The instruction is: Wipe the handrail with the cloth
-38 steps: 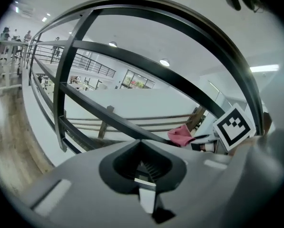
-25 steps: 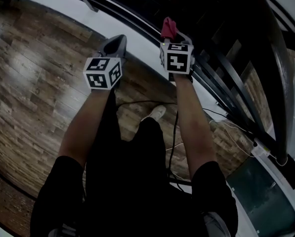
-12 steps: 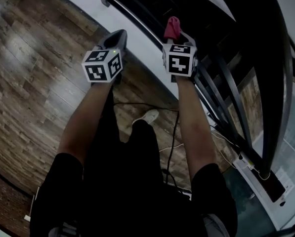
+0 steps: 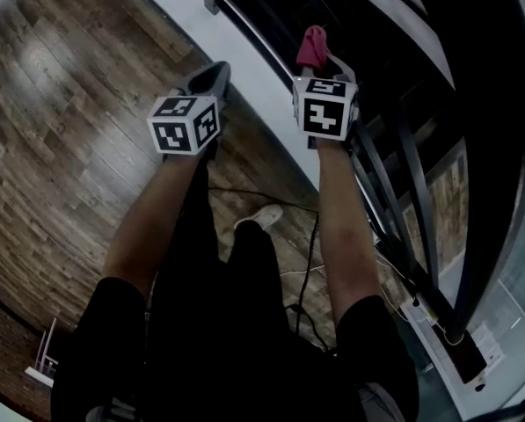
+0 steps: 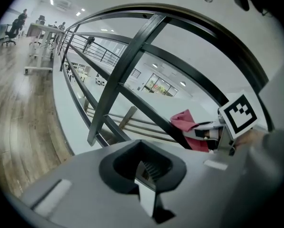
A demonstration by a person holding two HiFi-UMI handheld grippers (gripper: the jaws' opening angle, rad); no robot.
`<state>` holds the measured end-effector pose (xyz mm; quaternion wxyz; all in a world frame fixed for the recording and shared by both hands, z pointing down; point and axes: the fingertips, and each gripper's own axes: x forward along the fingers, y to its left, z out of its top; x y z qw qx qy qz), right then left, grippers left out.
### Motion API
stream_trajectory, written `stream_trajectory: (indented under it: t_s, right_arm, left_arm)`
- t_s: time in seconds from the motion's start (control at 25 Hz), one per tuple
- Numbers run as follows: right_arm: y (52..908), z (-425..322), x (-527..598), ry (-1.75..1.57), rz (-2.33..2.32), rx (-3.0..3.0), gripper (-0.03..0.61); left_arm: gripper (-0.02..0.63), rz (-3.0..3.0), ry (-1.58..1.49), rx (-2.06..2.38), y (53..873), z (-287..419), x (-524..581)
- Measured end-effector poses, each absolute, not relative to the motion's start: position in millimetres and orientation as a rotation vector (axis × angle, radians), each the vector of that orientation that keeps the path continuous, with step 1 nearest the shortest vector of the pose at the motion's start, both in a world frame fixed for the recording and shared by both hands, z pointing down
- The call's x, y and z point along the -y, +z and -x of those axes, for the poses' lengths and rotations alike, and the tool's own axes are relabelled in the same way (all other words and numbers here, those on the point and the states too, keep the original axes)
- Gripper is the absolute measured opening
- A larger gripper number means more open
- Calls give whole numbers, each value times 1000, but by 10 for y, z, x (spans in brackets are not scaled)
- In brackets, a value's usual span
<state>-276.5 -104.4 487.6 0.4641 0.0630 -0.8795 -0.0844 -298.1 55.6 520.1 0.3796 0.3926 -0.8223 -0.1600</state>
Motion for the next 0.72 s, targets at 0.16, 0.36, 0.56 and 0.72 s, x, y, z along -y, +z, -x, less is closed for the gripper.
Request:
stream_trajectory:
  t_s: [0.16,0.36,0.56,0.72]
  right_arm:
    - [4883,2906,957,-314,-107,2120,44]
    - [4842,3079,867,-407,-71,2107,44]
    - [4845,3280,775,-401,-40,2121,44]
    - [4814,3484,676,-543,-6,2109,43]
  left_arm:
    - [-2,-989,-412,2100,5254,3080,-539]
    - [-2,-1034,-348,2090,5295,3135,-439]
    - [-2,-972,-369,2110,5341,3308,-536]
    - [-2,-1014,-278,2145,5310,3369,-557]
